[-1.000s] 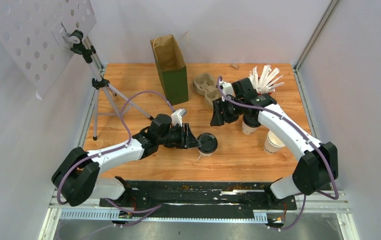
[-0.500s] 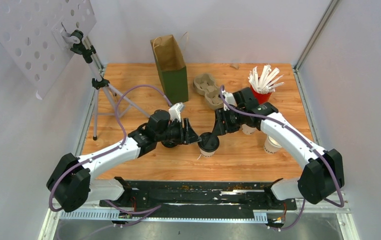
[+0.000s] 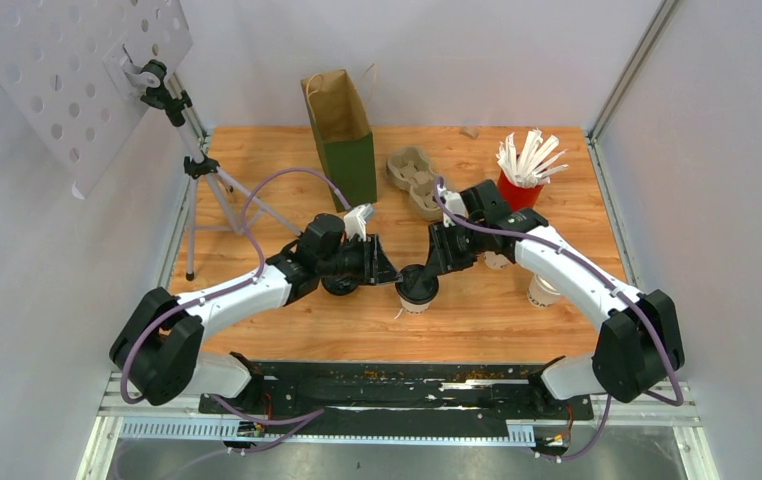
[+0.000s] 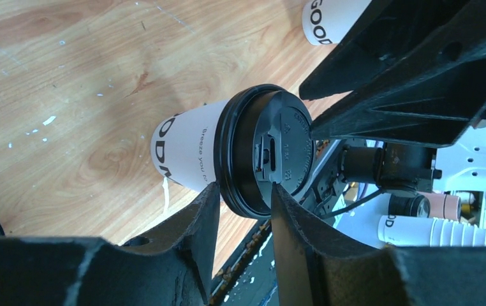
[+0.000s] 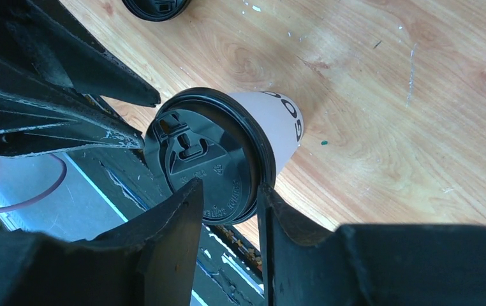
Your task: Pack the takeout coffee
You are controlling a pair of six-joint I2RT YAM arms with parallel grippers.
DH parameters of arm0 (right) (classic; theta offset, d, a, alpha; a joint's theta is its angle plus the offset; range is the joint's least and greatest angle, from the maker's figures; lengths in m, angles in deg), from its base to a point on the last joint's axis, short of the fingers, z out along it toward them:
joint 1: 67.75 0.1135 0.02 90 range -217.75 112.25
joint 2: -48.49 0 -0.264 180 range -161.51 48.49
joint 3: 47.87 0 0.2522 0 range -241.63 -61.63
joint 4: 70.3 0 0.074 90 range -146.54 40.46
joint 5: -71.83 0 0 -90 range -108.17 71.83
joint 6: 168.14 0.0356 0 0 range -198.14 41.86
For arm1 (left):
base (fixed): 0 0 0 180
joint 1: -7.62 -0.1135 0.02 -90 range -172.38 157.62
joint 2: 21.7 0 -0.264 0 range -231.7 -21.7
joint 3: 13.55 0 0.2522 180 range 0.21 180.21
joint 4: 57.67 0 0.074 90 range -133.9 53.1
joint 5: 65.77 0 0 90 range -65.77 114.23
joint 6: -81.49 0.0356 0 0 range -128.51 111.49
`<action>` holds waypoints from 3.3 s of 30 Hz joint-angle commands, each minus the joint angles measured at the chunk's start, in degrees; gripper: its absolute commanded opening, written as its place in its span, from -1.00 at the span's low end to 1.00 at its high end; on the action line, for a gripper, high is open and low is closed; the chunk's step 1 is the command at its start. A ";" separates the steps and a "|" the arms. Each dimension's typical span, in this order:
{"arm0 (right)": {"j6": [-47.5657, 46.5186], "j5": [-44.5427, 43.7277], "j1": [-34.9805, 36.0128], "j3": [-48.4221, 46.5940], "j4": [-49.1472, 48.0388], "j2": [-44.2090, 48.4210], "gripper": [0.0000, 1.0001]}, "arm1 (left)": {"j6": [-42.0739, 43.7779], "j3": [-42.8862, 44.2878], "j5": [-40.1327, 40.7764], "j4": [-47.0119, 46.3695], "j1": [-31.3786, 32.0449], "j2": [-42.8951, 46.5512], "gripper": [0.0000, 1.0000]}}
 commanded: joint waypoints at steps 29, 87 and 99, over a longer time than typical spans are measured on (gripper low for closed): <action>1.68 -0.87 0.41 15.88 -10.48 3.95 -0.46 | 1.87 -9.47 1.94 -7.57 0.26 -2.83 -0.44; -2.40 -30.52 22.77 -6.37 3.13 -5.37 0.67 | 34.08 1.08 28.66 36.86 0.14 46.47 1.00; -1.91 -31.15 23.04 -5.73 4.13 -4.71 0.40 | 34.26 1.06 29.42 36.82 0.15 46.38 1.00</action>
